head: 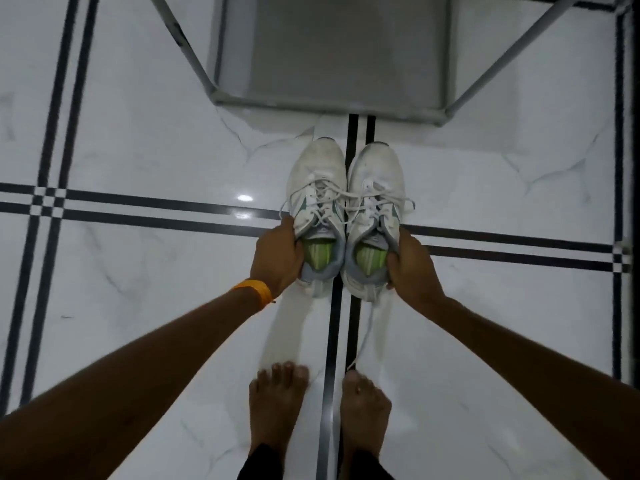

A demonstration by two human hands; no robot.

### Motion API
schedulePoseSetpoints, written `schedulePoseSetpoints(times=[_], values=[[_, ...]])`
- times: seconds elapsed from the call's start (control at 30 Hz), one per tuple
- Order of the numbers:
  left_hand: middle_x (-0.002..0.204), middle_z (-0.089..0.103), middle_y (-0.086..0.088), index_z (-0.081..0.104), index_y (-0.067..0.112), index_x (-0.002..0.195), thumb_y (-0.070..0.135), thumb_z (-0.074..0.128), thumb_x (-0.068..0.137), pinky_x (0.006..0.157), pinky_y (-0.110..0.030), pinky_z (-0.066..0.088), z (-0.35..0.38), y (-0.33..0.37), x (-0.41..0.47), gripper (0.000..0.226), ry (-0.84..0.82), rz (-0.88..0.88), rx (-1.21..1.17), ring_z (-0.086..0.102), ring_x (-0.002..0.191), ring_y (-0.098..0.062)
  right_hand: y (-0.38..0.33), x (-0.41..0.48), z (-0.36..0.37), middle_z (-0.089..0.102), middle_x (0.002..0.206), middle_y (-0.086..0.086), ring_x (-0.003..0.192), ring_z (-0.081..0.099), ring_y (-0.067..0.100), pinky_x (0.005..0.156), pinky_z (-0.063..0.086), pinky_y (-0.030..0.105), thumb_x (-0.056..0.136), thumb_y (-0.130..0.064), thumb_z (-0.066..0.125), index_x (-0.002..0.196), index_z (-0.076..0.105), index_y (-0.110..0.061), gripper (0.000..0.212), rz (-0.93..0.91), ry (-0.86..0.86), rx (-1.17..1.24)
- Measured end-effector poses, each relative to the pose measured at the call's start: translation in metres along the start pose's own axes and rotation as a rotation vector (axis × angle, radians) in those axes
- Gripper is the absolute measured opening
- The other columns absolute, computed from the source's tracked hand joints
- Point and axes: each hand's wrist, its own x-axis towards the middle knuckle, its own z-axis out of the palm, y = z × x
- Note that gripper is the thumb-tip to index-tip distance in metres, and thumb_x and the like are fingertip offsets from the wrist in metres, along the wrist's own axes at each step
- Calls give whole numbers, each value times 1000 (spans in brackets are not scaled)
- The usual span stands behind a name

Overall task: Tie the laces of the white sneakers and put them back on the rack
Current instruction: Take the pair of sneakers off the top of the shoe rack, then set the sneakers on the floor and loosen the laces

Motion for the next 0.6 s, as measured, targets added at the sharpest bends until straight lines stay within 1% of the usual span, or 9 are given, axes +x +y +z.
schedulePoseSetpoints(times=[0.17,0.23,0.27,0.33,0.4,0.43,0.47,0.53,0.6], values=[[84,62,-5,52,5,104,16,49,94,63,-27,41,33,-10,24,15,110,67,-115,58,72,-25,29,31,15,62,106,18,96,60,35,82,51,46,94,-9,44,111,53,-2,21,-34,52,-67],[74,58,2,49,13,94,29,54,92,55,-23,36,30,-14,27,17,88,92,-120,56,67,-22,21,34,2,62,106,16,95,61,35,76,50,42,96,-26,46,109,52,-7,24,0,-42,-198],[71,58,3,49,15,92,39,54,91,54,-24,36,27,-18,27,24,76,105,-85,57,66,-22,14,32,-9,60,108,14,94,61,35,74,48,39,96,-41,45,109,52,-10,35,23,-77,-348],[79,60,4,54,19,104,57,51,89,59,-27,41,17,-27,28,41,145,159,40,57,70,-16,0,24,-29,55,117,11,95,62,38,72,45,40,92,-59,41,116,52,-12,54,14,77,-615],[100,60,1,55,19,118,58,48,90,67,-28,47,8,-32,29,49,294,246,72,55,80,-11,-21,18,-34,53,131,9,98,64,35,77,47,39,95,-47,46,129,51,-13,48,-185,297,-539],[109,59,-1,56,18,120,54,48,92,70,-27,47,8,-32,30,46,335,296,40,55,84,-10,-32,17,-28,55,134,6,99,64,29,82,47,36,96,-37,50,132,52,-15,42,-303,314,-386],[114,59,-2,58,17,119,49,48,94,72,-26,46,8,-30,30,42,337,353,2,54,86,-8,-41,18,-19,57,134,4,101,63,21,87,45,31,96,-28,53,132,54,-17,38,-389,268,-226],[106,61,-1,61,16,111,40,46,97,73,-25,46,15,-27,33,31,266,428,-39,53,87,-7,-53,28,5,64,128,4,105,61,16,90,41,24,95,-19,56,128,59,-17,33,-450,100,-133],[91,60,0,59,16,97,34,47,99,68,-26,41,18,-26,41,21,240,464,-22,51,77,-11,-55,42,24,72,105,7,91,67,21,83,51,29,94,-16,56,114,65,-17,22,-458,37,-144]])
